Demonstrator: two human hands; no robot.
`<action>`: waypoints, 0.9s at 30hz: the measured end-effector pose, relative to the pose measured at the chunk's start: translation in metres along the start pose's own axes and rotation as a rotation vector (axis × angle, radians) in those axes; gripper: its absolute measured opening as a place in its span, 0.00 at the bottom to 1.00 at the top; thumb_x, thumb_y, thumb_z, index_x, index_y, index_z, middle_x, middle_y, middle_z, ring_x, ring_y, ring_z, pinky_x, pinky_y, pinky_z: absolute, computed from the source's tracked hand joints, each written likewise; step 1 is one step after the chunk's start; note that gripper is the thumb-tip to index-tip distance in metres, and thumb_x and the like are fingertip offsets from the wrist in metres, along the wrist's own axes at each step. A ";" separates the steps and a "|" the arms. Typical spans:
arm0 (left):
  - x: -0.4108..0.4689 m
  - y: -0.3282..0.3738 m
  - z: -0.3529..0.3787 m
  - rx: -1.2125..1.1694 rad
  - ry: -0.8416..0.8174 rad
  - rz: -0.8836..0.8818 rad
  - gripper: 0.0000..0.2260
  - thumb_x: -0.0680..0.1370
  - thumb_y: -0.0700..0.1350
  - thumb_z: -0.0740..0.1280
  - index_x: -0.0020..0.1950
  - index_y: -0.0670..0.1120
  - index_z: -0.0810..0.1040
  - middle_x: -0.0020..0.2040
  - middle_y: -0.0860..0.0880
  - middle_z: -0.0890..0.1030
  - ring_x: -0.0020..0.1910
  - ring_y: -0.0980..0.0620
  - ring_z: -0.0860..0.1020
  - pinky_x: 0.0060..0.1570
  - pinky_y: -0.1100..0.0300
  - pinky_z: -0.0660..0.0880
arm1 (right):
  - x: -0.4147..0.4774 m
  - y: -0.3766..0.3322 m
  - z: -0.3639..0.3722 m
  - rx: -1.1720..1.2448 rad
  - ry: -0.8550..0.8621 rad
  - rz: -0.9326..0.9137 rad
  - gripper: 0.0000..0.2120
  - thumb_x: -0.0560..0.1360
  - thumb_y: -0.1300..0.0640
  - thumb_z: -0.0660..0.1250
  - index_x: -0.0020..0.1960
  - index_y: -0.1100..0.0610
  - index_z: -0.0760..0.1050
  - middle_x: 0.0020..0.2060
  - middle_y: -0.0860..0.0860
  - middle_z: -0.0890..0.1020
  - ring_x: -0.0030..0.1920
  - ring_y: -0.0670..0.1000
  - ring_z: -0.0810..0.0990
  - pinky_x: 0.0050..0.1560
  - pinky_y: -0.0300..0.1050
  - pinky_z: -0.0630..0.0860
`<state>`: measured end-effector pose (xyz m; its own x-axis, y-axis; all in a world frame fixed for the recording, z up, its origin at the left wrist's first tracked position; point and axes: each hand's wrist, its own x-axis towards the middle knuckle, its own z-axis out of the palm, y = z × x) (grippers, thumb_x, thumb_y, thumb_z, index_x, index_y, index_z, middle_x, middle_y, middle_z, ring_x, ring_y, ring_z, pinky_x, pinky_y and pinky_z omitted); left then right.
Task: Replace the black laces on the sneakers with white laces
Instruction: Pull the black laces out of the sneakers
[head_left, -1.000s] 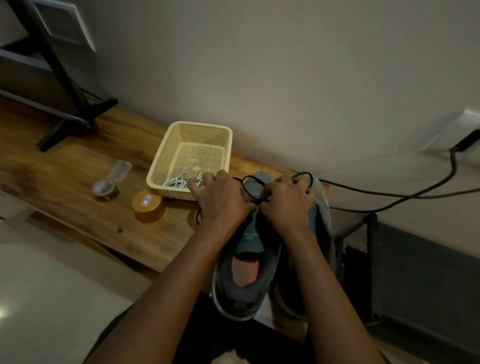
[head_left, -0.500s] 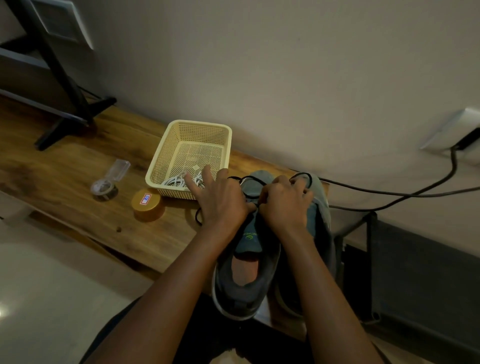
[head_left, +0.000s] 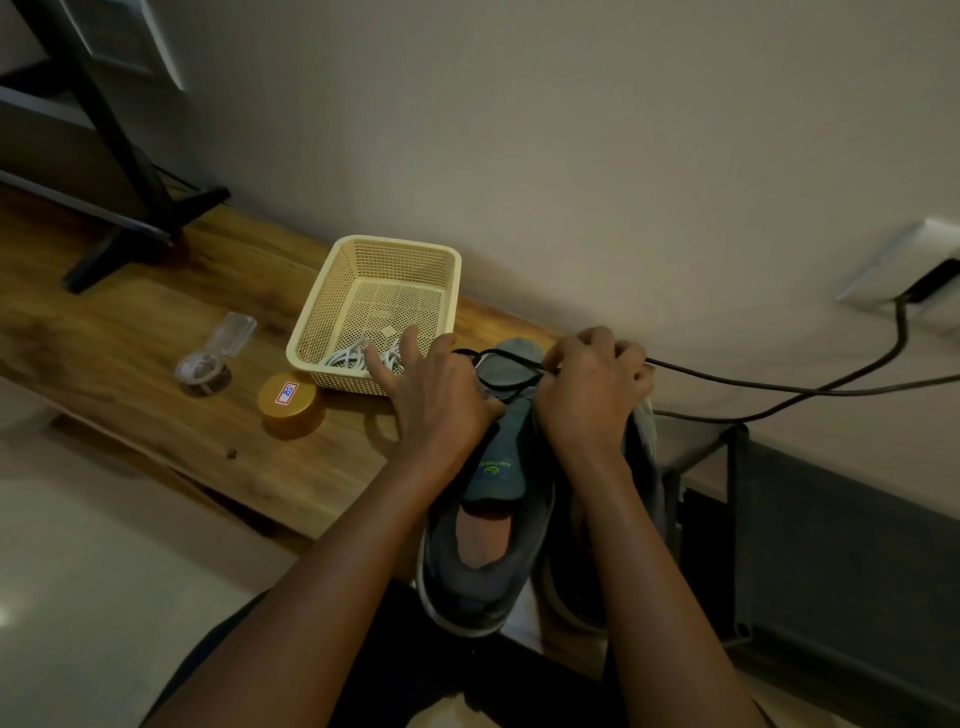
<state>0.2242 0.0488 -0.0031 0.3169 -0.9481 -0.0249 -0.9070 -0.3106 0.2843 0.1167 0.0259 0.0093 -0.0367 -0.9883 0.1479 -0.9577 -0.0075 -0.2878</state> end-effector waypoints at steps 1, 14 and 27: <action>0.000 0.000 0.000 -0.004 -0.001 0.006 0.10 0.72 0.54 0.70 0.47 0.51 0.82 0.73 0.54 0.66 0.76 0.46 0.49 0.69 0.36 0.40 | -0.001 -0.002 0.000 0.008 -0.040 -0.043 0.12 0.73 0.61 0.64 0.55 0.52 0.79 0.64 0.52 0.70 0.66 0.59 0.60 0.63 0.53 0.56; 0.000 0.001 -0.001 -0.039 0.015 0.010 0.07 0.74 0.50 0.69 0.47 0.49 0.81 0.73 0.54 0.65 0.76 0.47 0.48 0.70 0.37 0.41 | -0.005 -0.005 0.006 -0.072 -0.113 -0.078 0.09 0.75 0.58 0.63 0.52 0.56 0.80 0.60 0.51 0.74 0.65 0.59 0.62 0.67 0.57 0.57; -0.001 0.000 -0.002 -0.024 0.014 0.015 0.09 0.74 0.51 0.68 0.49 0.48 0.82 0.73 0.54 0.66 0.76 0.47 0.49 0.69 0.37 0.41 | 0.001 0.000 -0.003 0.036 -0.083 -0.100 0.11 0.73 0.58 0.66 0.53 0.49 0.82 0.68 0.48 0.69 0.70 0.59 0.57 0.68 0.56 0.54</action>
<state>0.2243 0.0497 -0.0013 0.3074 -0.9516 -0.0067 -0.9050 -0.2945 0.3070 0.1155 0.0256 0.0125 0.0836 -0.9915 0.0995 -0.9444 -0.1107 -0.3096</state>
